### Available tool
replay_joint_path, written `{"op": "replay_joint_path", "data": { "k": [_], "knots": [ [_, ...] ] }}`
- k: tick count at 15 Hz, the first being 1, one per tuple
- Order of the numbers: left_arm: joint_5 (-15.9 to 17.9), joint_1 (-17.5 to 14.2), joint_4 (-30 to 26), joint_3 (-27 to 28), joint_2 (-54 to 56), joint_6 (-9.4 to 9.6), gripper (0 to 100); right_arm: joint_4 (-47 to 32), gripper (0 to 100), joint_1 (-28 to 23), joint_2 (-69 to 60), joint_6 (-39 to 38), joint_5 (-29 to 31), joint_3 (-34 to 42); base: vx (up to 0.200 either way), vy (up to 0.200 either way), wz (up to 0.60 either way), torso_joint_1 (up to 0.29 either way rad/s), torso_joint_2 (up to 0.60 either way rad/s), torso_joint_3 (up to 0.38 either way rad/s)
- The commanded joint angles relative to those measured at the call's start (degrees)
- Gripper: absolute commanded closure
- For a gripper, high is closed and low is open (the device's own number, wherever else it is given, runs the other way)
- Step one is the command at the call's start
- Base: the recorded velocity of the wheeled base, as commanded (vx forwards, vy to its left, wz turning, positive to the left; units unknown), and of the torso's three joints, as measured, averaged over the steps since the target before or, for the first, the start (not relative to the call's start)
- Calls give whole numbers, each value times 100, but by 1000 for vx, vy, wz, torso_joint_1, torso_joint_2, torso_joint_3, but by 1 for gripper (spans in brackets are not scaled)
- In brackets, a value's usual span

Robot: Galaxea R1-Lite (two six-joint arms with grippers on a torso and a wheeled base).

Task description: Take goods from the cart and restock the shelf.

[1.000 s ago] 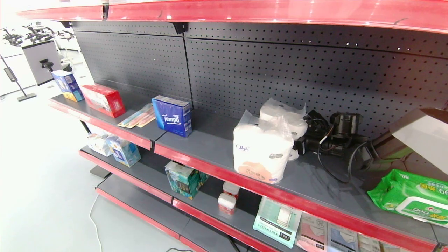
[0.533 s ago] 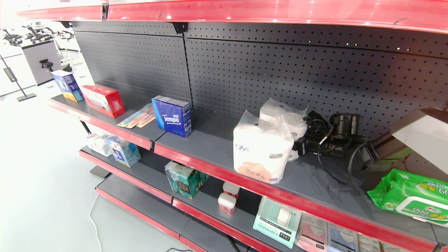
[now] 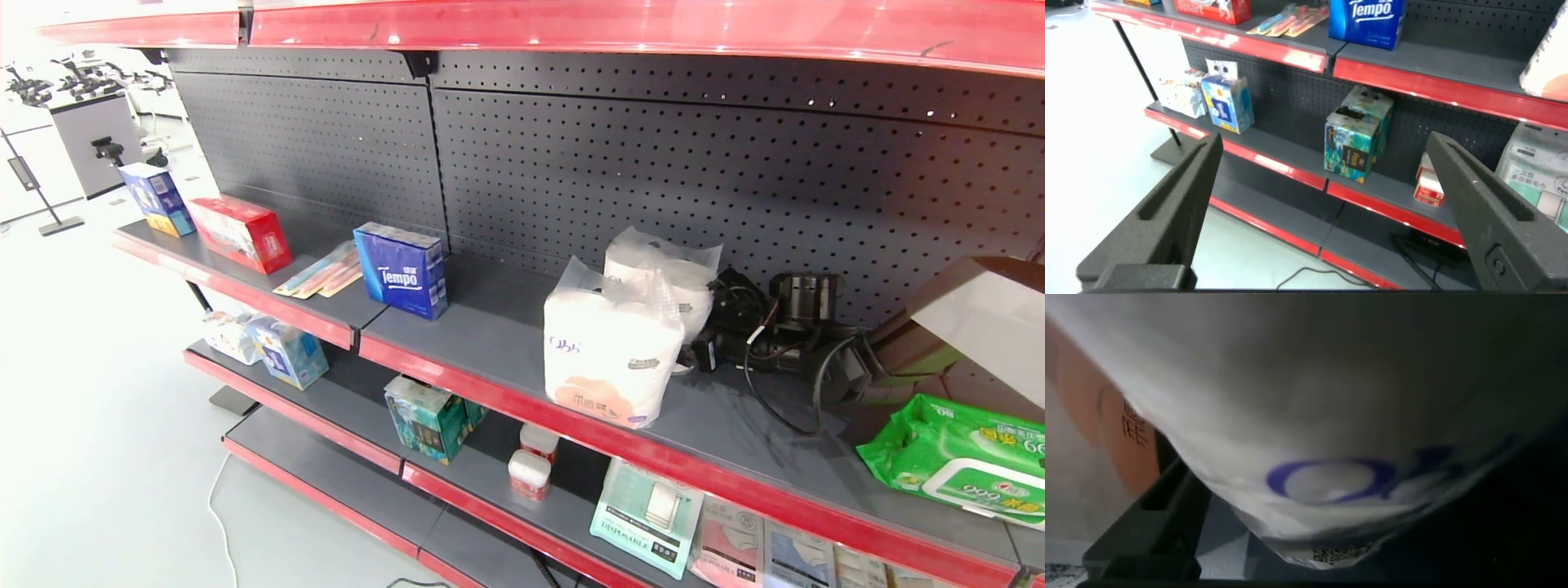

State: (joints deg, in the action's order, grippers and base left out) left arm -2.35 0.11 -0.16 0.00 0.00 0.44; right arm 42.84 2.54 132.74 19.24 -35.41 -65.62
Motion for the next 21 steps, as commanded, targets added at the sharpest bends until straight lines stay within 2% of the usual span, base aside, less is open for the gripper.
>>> {"op": "replay_joint_path", "data": {
  "k": [1,5,13,21],
  "knots": [
    [-2,-2,7,0,0,0,0,58,0,-43,-135,27,-18,67,0,0,0,0,0,0],
    [-2,-2,-2,0,0,0,0,49,0,-131,-460,63,-18,252,0,0,0,0,0,0],
    [-2,-2,7,0,0,0,0,32,0,-614,-1541,80,-18,1166,0,0,0,0,0,0],
    [-2,-2,-2,0,0,0,0,32,0,-1194,-2798,107,-27,2396,0,0,0,0,0,0]
  ]
}}
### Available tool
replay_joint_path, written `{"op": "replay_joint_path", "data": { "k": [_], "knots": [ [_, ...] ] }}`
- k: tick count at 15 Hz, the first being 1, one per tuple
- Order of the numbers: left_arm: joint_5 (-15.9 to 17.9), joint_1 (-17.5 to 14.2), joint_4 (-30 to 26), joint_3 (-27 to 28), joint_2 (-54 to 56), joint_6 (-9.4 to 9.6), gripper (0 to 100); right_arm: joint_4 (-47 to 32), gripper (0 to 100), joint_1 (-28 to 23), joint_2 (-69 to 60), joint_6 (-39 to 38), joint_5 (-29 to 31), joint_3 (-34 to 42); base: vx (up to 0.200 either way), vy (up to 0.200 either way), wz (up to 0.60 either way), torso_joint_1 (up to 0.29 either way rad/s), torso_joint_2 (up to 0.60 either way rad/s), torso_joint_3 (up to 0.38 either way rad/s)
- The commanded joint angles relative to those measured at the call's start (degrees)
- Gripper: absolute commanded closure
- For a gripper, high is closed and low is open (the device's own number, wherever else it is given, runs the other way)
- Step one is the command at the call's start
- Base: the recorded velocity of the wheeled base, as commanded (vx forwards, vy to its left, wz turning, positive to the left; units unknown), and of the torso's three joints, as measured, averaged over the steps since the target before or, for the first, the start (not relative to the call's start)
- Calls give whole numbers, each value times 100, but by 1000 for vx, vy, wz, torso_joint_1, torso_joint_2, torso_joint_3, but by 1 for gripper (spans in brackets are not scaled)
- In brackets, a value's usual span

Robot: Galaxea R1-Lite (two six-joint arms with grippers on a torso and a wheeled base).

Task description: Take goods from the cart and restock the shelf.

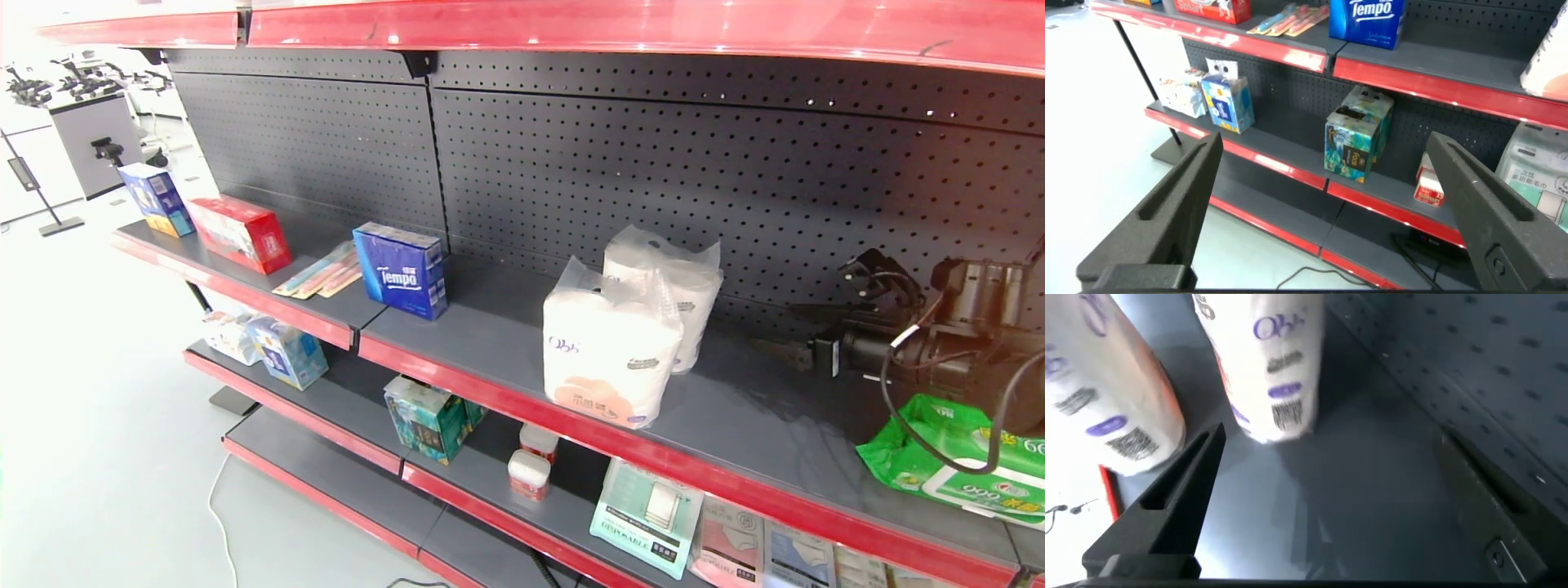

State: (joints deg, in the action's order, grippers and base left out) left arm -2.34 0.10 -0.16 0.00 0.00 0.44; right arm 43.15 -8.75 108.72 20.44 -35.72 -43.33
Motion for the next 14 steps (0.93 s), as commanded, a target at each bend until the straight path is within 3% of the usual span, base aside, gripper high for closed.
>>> {"op": "replay_joint_path", "data": {
  "k": [1,4,9,11,13,14],
  "knots": [
    [-3,-1,-2,0,0,0,0,0,0,-83,-703,-32,47,413,0,0,0,0,0,0],
    [-3,-1,-2,0,0,0,0,-35,0,-188,-1362,-93,373,1045,0,0,0,0,0,0],
    [-3,-1,-2,0,0,0,0,-35,0,-127,-3102,-1412,1963,2241,0,0,0,0,0,0],
    [-3,-1,-2,0,0,0,0,-70,0,-65,-3744,-1816,2693,2601,0,0,0,0,0,0],
    [-3,-1,-2,0,0,0,0,-519,0,-74,-4710,-1939,4205,3243,0,0,0,0,0,0],
    [-3,-1,7,0,0,0,0,-738,0,-74,-5000,-1939,4521,3348,0,0,0,0,0,0]
  ]
}}
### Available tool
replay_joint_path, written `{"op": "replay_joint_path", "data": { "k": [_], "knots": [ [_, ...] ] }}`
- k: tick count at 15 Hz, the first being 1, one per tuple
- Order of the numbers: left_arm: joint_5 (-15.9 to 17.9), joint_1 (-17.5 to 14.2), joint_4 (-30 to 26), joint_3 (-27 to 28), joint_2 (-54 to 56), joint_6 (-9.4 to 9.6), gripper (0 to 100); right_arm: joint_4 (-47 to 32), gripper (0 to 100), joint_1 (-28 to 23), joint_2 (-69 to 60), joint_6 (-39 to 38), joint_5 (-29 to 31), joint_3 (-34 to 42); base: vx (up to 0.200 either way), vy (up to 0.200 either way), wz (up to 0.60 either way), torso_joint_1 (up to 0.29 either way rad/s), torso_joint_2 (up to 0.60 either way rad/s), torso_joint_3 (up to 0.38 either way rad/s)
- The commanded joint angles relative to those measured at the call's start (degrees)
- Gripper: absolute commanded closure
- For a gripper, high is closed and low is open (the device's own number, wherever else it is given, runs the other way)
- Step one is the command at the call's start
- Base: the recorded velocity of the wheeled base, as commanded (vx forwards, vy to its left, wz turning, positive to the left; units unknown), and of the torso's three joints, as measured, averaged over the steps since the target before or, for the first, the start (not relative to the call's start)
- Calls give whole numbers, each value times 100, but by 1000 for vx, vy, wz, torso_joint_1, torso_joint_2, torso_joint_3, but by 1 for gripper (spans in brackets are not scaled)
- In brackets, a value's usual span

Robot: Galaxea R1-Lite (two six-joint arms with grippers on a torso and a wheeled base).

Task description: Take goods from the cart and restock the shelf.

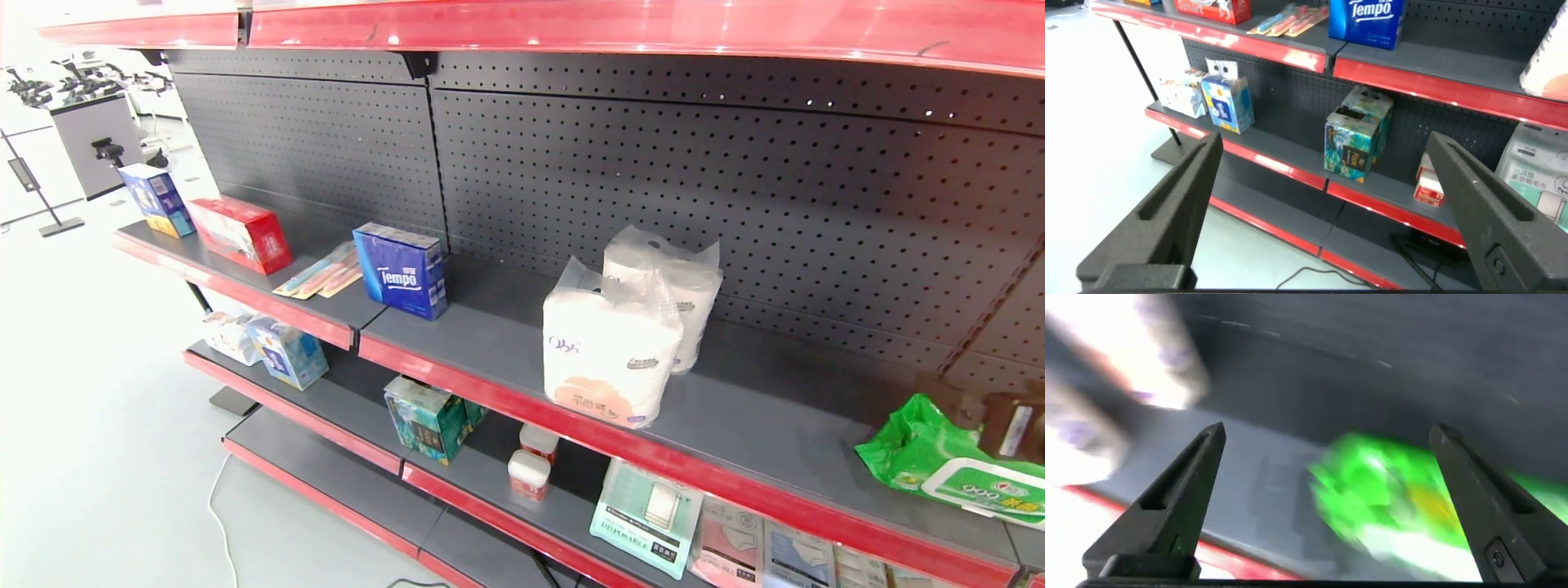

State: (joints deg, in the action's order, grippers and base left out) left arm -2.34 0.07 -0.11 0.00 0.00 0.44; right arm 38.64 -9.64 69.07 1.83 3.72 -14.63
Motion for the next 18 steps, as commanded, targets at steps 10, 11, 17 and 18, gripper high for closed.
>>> {"op": "replay_joint_path", "data": {
  "k": [10,11,17,18],
  "knots": [
    [-3,1,-7,0,0,0,0,-3952,0,288,-6019,547,208,1261,0,0,0,0,0,0],
    [-3,1,-7,0,0,0,0,-3952,0,314,-6186,547,208,1261,0,0,0,0,0,0],
    [-3,1,-7,0,0,0,0,-3873,0,314,-6336,-156,-117,1331,0,0,0,0,0,0],
    [-3,1,2,0,0,0,0,-3777,0,314,-6336,-95,-363,1393,0,0,0,0,0,0]
  ]
}}
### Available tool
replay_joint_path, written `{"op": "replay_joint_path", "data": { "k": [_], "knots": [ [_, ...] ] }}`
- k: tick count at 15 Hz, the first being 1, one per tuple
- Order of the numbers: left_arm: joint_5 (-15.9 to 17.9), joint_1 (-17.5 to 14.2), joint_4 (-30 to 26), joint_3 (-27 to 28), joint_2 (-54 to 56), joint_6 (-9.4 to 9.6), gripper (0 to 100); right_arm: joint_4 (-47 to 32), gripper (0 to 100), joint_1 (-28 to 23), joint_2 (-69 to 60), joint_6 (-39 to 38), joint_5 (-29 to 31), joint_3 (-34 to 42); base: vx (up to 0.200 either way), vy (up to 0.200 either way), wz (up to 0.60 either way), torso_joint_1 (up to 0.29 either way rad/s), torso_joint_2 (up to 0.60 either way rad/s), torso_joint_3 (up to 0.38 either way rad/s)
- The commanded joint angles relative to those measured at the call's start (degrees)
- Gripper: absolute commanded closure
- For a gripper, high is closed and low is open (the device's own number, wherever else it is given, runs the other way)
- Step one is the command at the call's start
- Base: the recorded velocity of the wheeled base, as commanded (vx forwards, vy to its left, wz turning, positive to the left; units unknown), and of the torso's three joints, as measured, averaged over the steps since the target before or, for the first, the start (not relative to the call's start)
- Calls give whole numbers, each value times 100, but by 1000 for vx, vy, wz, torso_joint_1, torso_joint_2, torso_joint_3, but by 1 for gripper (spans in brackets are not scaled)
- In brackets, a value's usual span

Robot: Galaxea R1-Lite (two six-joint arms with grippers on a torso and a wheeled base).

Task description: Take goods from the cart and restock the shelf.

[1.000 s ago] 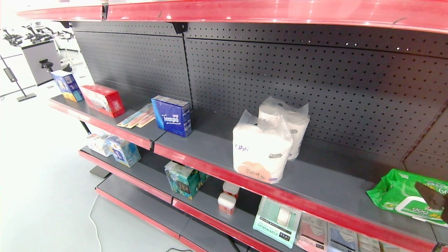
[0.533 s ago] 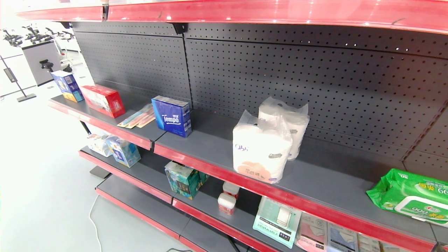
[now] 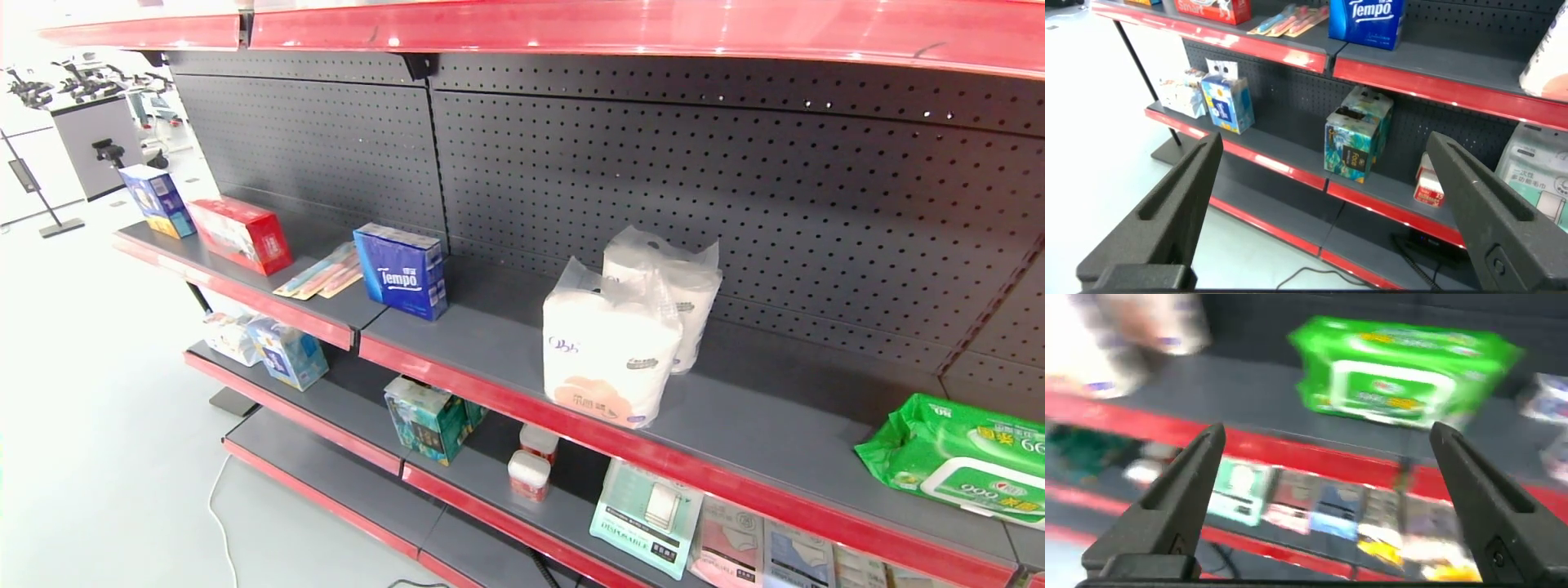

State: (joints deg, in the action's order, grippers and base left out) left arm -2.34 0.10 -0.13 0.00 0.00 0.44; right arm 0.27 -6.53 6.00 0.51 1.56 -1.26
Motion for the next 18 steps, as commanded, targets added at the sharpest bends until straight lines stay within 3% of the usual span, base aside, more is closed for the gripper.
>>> {"op": "replay_joint_path", "data": {
  "k": [1,9,18],
  "knots": [
    [6,-1,-4,0,0,9,0,-27,0,-6,-28,2,-86,126,0,0,0,0,0,0],
    [14,-1,5,0,-9,35,0,-44,0,-6,-28,-60,-86,126,0,0,0,0,0,0],
    [14,-1,5,0,-9,35,0,-44,0,-6,-28,-60,-86,126,0,0,-600,4,1,2]
  ]
}}
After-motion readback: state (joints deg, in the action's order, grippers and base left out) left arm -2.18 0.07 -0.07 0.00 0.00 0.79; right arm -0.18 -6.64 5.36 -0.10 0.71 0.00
